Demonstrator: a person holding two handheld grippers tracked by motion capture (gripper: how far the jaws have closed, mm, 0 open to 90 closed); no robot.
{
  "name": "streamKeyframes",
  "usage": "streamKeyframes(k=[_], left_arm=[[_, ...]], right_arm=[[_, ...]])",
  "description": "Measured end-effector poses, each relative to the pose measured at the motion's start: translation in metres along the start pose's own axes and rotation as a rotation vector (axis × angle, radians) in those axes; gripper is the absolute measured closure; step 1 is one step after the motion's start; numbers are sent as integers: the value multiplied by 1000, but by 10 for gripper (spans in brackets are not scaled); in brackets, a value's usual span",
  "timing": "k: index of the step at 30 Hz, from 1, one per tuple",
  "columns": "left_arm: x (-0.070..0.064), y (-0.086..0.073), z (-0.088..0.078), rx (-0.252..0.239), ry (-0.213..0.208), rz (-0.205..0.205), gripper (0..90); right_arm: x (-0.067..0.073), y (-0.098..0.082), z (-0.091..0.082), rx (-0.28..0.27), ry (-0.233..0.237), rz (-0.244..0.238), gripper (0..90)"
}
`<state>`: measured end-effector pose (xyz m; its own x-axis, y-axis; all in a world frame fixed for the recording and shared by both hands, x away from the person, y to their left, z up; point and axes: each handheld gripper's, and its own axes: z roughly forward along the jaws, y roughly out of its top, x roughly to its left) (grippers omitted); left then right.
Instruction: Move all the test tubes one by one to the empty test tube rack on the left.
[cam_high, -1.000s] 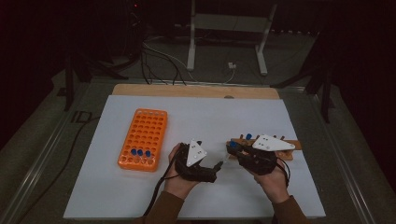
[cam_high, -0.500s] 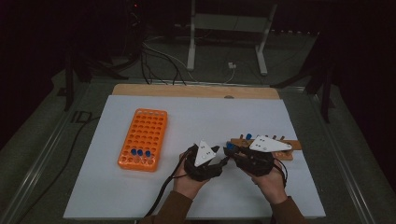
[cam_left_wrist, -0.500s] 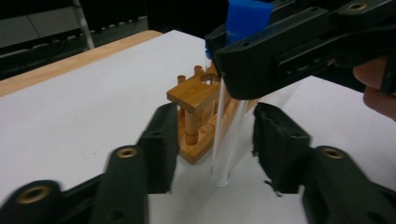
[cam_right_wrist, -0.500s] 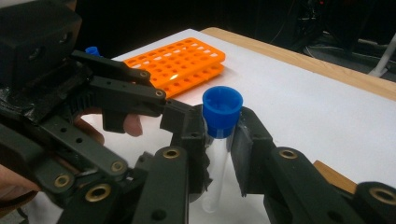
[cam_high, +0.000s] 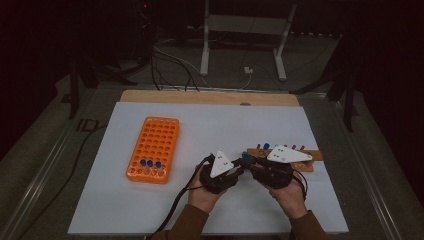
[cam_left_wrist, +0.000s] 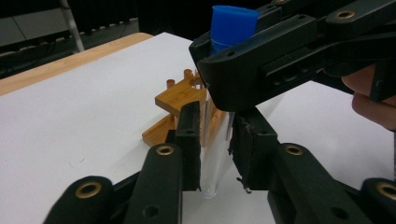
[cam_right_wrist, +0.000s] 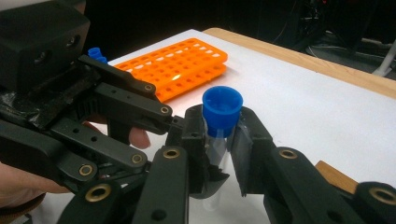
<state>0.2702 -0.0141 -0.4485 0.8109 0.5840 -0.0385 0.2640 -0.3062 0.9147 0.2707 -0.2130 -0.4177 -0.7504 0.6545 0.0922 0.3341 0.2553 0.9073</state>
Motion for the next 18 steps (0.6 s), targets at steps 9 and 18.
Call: streamKeyframes(k=[9, 18], left_arm=[[1, 1, 0, 10, 8, -2, 768], [7, -2, -4, 18, 28, -22, 769]], right_arm=[[-2, 1, -2, -13, 11, 10, 634], [-8, 3, -8, -43, -1, 45, 282]])
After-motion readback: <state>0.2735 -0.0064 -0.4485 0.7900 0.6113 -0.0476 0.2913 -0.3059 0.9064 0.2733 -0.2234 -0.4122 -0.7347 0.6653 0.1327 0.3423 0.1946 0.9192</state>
